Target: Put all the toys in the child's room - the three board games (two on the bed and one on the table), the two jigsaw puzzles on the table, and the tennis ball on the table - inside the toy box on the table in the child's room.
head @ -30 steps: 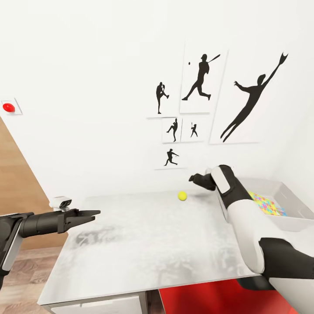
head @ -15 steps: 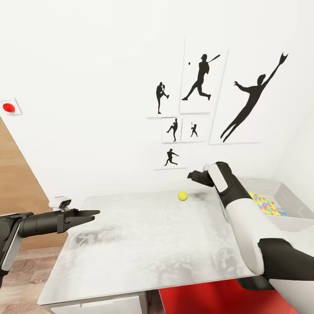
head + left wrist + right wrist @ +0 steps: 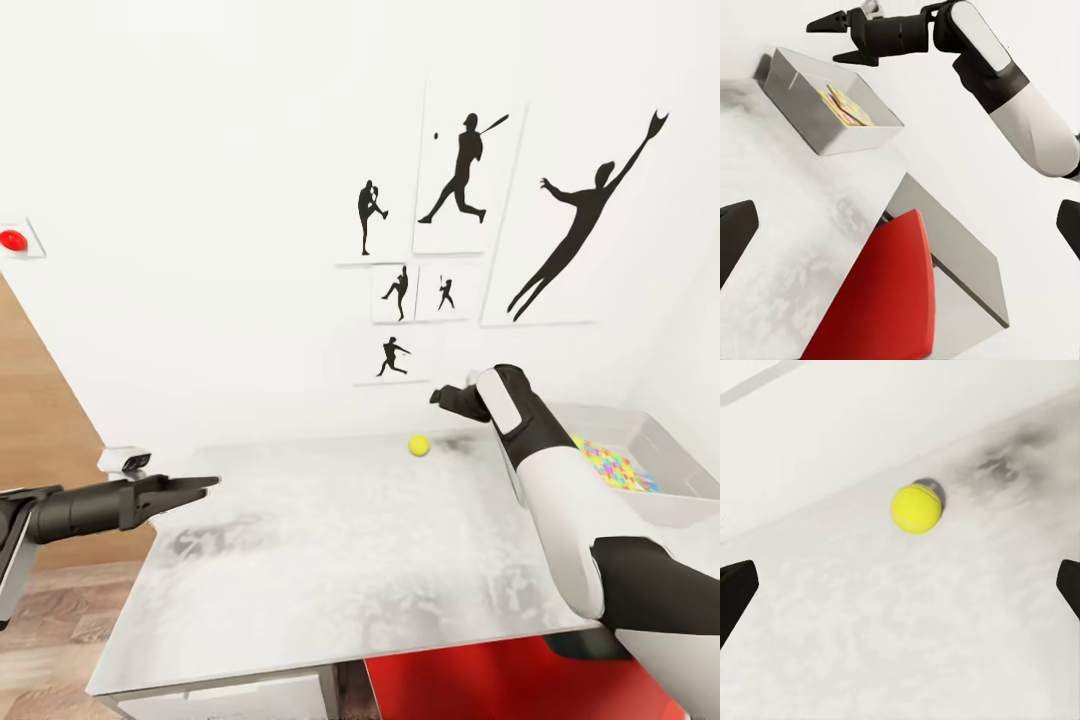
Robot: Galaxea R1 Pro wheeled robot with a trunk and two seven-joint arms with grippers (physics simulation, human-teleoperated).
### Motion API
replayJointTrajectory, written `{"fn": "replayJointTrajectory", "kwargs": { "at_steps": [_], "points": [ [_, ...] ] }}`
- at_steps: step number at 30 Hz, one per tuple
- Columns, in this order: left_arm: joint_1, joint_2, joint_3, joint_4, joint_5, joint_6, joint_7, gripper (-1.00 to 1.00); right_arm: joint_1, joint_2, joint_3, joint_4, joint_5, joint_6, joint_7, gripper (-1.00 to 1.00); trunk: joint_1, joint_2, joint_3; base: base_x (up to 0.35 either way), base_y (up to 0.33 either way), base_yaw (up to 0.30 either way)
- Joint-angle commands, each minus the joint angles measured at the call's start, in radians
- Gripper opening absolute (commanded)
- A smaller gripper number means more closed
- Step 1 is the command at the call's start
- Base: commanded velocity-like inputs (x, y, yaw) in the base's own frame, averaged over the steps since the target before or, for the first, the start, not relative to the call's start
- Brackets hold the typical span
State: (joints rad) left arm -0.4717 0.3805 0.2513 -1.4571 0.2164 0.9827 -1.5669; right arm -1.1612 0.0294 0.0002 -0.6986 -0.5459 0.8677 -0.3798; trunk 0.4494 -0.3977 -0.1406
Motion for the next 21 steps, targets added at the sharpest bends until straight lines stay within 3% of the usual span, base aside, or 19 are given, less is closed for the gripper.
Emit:
{"fn": "replayJointTrajectory", "kwargs": {
  "at_steps": [1, 6, 18, 21],
  "points": [
    [-0.001, 0.001, 0.014, 0.000, 0.001, 0.012, -0.004, 1.00, -0.005, 0.000, 0.001, 0.004, -0.010, 0.001, -0.010, 1.00, 0.001, -0.002, -0.004, 0.000, 0.000, 0.000],
    [-0.001, 0.000, 0.035, 0.000, 0.004, 0.015, -0.004, 1.00, -0.025, 0.002, 0.005, 0.013, -0.009, 0.001, -0.010, 1.00, 0.001, -0.002, -0.012, 0.000, 0.000, 0.000],
    [-0.001, -0.008, 0.030, 0.000, 0.004, 0.018, -0.004, 1.00, -0.044, 0.035, 0.007, 0.014, -0.009, 0.002, -0.011, 1.00, 0.001, -0.002, -0.031, 0.000, 0.000, 0.000],
    [-0.001, -0.012, 0.016, 0.000, 0.003, 0.019, -0.004, 1.00, -0.058, 0.052, 0.018, 0.014, 0.012, 0.002, -0.012, 1.00, 0.001, -0.002, -0.036, 0.000, 0.000, 0.000]
  ]
}}
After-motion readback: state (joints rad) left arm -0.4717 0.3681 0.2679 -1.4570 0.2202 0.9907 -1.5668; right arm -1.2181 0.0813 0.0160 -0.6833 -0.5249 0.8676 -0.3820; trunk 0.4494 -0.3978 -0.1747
